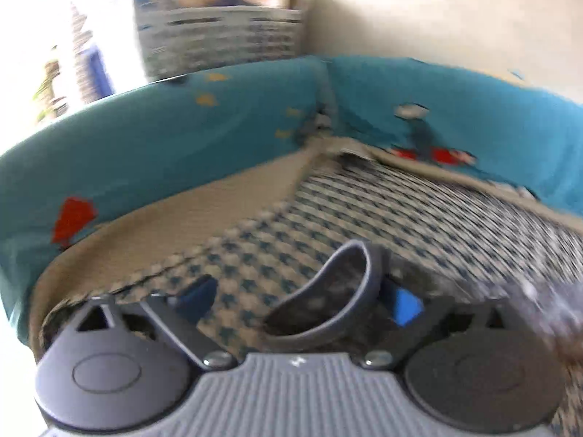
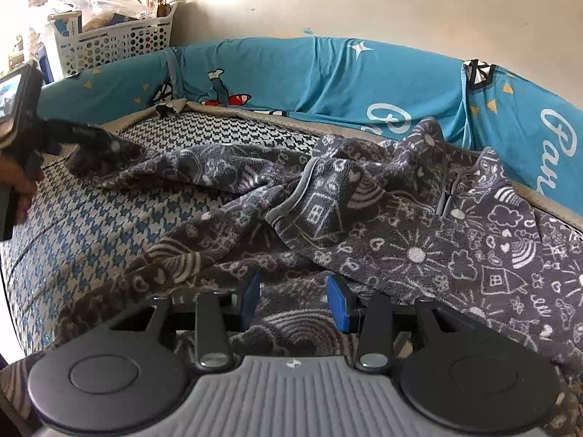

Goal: Fold clothes
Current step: 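Grasp the other sleeve cuff with the left tool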

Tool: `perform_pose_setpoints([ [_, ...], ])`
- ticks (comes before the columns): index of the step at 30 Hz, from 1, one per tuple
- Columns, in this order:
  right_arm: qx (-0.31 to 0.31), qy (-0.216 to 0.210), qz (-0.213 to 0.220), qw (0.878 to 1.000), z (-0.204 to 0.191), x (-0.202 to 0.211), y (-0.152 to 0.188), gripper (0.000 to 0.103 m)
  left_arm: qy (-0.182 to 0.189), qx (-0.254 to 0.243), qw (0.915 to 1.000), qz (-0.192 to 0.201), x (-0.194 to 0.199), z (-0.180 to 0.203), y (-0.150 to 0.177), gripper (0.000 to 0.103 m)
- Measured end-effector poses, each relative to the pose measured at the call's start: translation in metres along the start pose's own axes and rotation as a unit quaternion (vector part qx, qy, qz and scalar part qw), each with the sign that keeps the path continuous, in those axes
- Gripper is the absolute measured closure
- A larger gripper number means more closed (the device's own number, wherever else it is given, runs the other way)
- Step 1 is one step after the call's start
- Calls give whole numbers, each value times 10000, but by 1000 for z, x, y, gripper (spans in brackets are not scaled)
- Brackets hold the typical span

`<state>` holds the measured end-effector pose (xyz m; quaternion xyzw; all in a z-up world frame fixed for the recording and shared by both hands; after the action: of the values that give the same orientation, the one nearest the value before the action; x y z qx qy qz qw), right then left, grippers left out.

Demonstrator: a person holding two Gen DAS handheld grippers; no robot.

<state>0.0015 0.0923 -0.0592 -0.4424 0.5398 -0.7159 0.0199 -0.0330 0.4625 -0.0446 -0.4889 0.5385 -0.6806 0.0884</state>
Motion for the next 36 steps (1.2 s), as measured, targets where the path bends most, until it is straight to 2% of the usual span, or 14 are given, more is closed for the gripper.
perform_pose_setpoints([
  [3, -27, 0, -29, 10000, 2, -2, 1, 64, -150, 582, 9980, -201, -6, -25, -3, 0],
  [6, 0, 5, -36, 10000, 1, -2, 2, 64, -141, 1182, 9921, -385, -10, -49, -2, 0],
  [9, 41, -6, -54, 10000, -1, -3, 3, 64, 232, 1738, 9821, -693, -16, -59, 5, 0],
  [11, 86, -6, -72, 9999, -2, -3, 4, 64, 391, 1914, 9767, -891, -18, -59, 10, 0],
  [15, 129, 14, -108, 9999, -2, -5, 5, 64, 577, 1909, 9750, -981, -15, -54, 16, 0],
  [22, 188, 18, -165, 9997, -2, -7, 8, 64, 1222, 2112, 9629, -1152, -4, -37, 24, 0],
  [26, 210, 13, -177, 9996, -4, -9, 8, 64, 1481, 2137, 9588, -1148, -7, -25, 24, 6],
  [36, 213, 33, -212, 9995, -5, -13, 9, 63, 1661, 2104, 9588, -938, -20, -9, 19, 9],
])
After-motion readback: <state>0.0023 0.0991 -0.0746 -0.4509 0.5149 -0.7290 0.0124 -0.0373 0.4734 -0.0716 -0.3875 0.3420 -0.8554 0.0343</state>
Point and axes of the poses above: each gripper's, at about its wrist camera, not at the fingertips, and x roughly against the way its jaws point, z to its right, y to its underside, the point moved 6 cm from there along -x, roughly the way its jaws point
